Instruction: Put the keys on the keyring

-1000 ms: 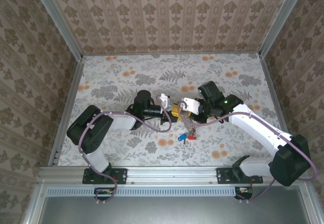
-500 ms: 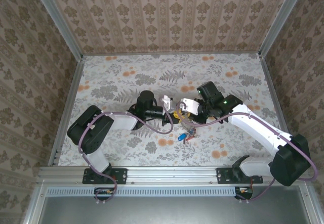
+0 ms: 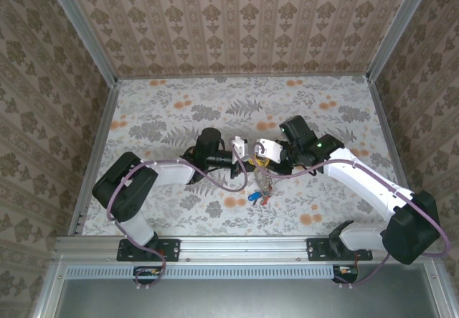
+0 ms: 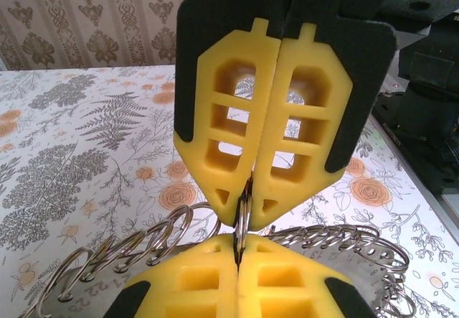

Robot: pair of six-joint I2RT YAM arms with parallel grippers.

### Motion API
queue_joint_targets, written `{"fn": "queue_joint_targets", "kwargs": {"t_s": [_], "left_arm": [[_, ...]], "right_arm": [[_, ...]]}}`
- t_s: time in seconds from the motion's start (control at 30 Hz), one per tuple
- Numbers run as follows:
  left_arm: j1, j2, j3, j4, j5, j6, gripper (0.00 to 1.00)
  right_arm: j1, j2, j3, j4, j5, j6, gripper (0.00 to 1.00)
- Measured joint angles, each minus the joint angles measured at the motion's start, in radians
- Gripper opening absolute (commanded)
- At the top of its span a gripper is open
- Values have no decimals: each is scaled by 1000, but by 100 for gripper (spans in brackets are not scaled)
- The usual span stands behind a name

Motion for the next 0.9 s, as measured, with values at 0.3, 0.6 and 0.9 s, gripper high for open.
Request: {"fn": "queue_joint_targets", "kwargs": {"t_s": [0.3, 0.6, 0.9], "left_arm": [[2, -1, -36, 93, 38, -31, 0], [19, 35, -58, 289, 79, -131, 0], [20, 47, -61, 357, 93, -171, 0]], "right_arm": [[-97, -76, -37, 31, -141, 37, 20], [-109, -92, -49, 34, -201, 37, 19], [-109, -84, -60, 63, -246, 50, 22]]}}
